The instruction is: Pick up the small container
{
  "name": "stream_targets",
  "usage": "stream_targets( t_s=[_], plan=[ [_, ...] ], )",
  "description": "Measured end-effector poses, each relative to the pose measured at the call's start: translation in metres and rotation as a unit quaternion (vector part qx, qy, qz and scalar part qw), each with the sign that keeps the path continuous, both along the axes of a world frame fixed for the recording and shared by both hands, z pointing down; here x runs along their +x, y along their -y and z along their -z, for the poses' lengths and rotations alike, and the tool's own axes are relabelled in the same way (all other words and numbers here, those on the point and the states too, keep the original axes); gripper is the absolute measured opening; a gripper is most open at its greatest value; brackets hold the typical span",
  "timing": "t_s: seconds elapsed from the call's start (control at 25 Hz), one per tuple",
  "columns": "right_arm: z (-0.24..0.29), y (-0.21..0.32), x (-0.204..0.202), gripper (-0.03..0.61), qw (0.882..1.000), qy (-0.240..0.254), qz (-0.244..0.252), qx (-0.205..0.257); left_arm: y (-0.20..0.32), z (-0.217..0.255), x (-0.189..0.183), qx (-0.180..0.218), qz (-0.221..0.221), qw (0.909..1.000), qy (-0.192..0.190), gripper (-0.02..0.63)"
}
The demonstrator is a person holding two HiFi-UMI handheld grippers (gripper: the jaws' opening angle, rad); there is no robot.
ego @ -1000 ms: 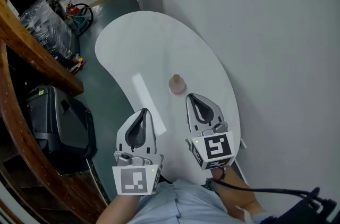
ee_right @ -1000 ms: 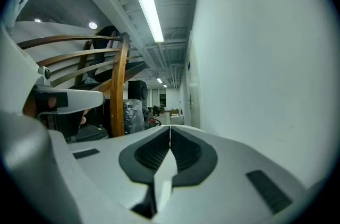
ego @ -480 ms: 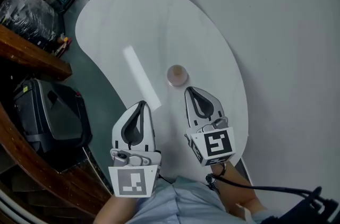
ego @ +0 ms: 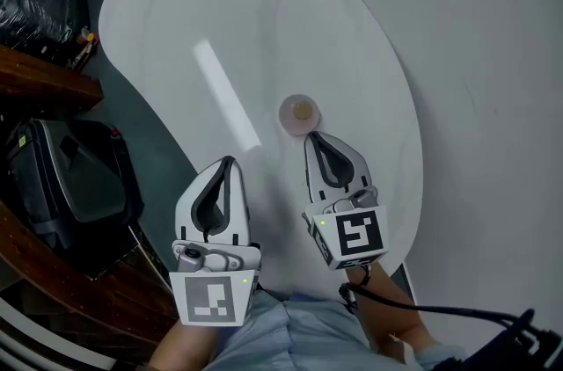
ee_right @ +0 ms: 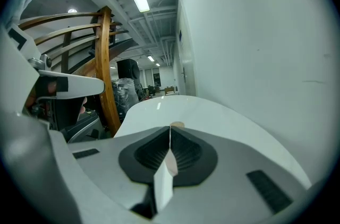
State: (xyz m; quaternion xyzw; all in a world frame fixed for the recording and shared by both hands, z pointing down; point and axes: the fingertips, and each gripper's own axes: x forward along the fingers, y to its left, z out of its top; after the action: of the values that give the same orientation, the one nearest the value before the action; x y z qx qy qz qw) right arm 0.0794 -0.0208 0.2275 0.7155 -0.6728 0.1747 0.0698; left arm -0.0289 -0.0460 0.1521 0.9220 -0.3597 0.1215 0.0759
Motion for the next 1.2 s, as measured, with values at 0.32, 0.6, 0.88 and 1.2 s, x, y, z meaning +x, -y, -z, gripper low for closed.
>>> stream_targets(
  t_s=[0.32, 0.6, 0.88, 1.2],
  plan=[
    [-0.006, 0.002, 0.001, 0.201, 1.0, -0.015, -0.001, -0.005, 0.0, -0.014, 0.0, -0.018, -0.004, 0.9998, 0.008, 0.0],
    [-0.012, 0.013, 0.007, 0.206, 1.0, -0.029, -0.012, 0.0, 0.01, -0.029, 0.002, -0.033, -0.002, 0.9993, 0.017, 0.0],
    [-0.002, 0.041, 0.013, 0.204, 0.998, -0.037, -0.026, 0.042, 0.019, -0.039, 0.009, -0.051, -0.006, 0.9985, 0.017, 0.0],
    [-0.01, 0.048, 0.005, 0.189, 0.999, -0.027, -0.023, 0.034, 0.019, -0.05, 0.004, -0.071, -0.004, 0.9973, 0.022, 0.0]
  ],
)
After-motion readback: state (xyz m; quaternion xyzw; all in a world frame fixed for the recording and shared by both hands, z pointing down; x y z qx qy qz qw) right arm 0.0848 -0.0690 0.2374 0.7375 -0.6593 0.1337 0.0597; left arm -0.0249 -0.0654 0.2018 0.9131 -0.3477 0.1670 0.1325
